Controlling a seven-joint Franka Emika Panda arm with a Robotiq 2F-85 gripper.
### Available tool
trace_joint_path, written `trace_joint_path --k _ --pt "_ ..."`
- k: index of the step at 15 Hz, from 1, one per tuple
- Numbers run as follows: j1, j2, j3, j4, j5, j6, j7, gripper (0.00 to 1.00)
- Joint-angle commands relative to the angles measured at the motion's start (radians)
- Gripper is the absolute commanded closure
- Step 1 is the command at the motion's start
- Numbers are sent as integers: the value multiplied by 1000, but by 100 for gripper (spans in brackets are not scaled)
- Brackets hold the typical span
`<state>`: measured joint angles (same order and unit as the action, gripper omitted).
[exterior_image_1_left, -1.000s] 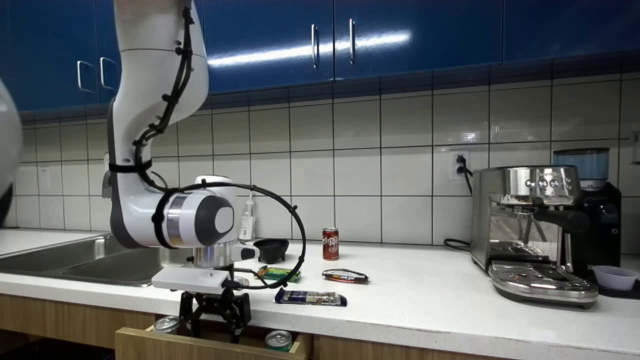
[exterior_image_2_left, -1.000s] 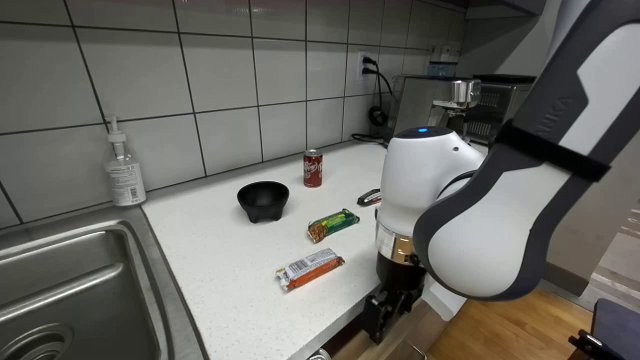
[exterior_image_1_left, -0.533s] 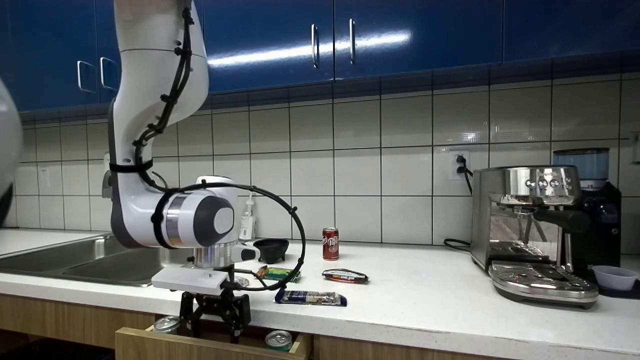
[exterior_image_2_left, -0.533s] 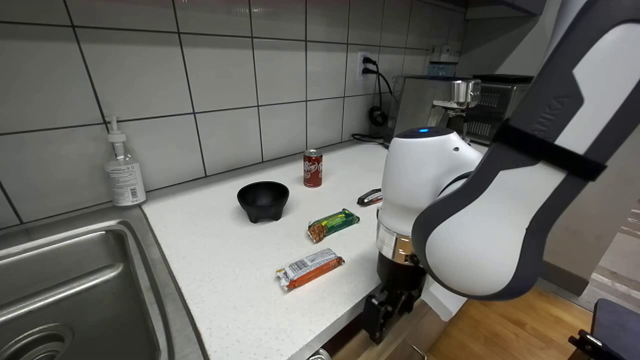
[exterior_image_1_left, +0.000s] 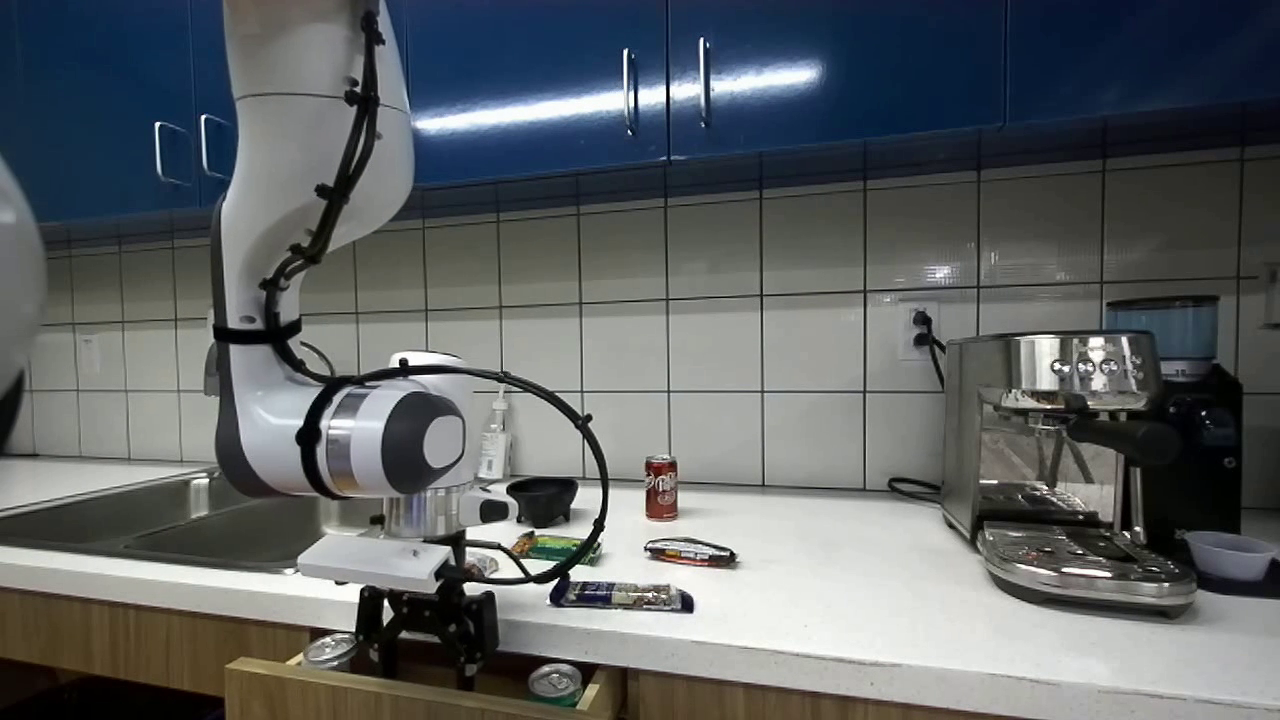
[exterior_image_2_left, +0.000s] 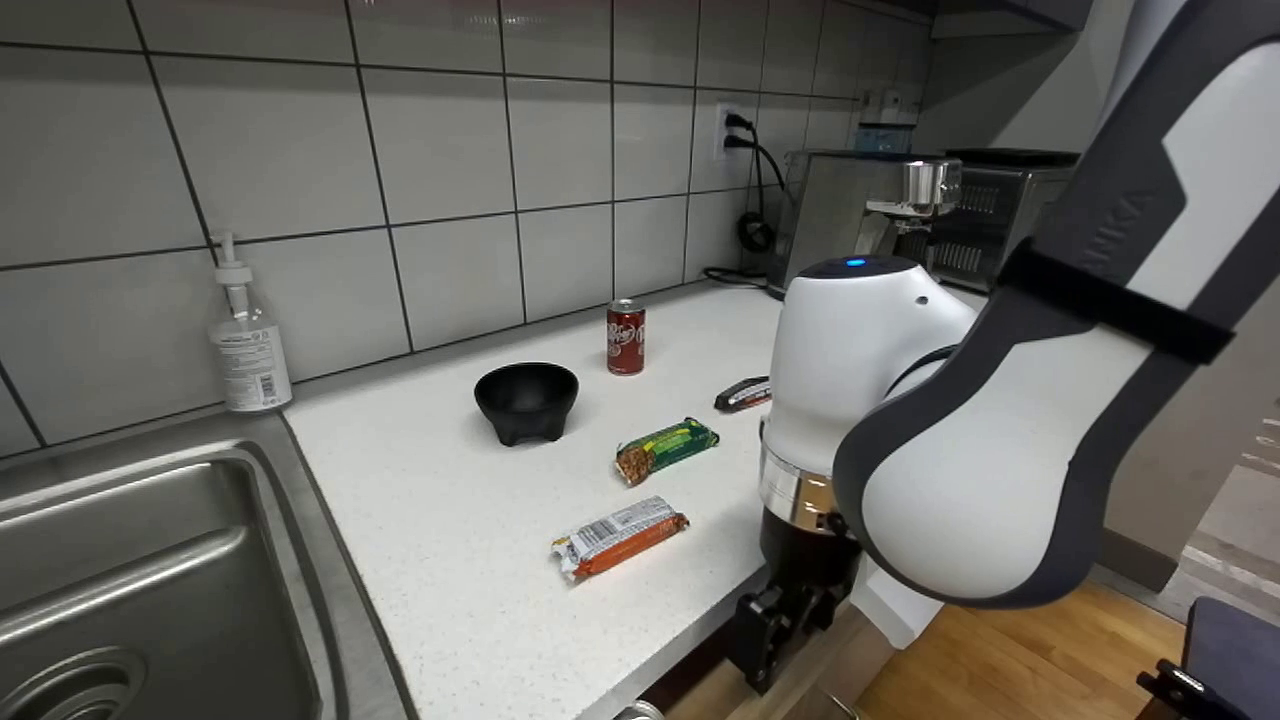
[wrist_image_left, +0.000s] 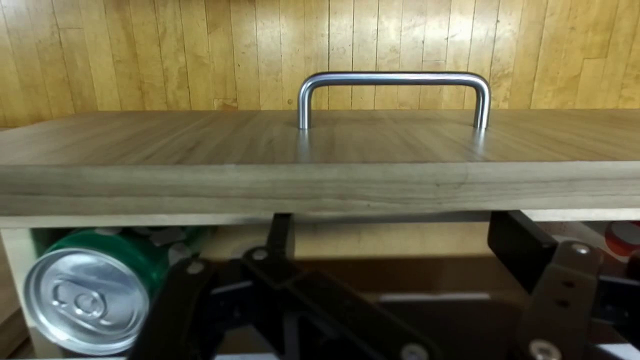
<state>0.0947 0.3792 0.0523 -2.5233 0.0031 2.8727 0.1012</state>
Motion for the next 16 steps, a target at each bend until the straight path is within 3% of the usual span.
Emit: trace_joint_path --k 1,16 --pt "28 -67 -14 -82 3 2 39 0" --pt "158 -176 -95 -250 -37 -4 171 0"
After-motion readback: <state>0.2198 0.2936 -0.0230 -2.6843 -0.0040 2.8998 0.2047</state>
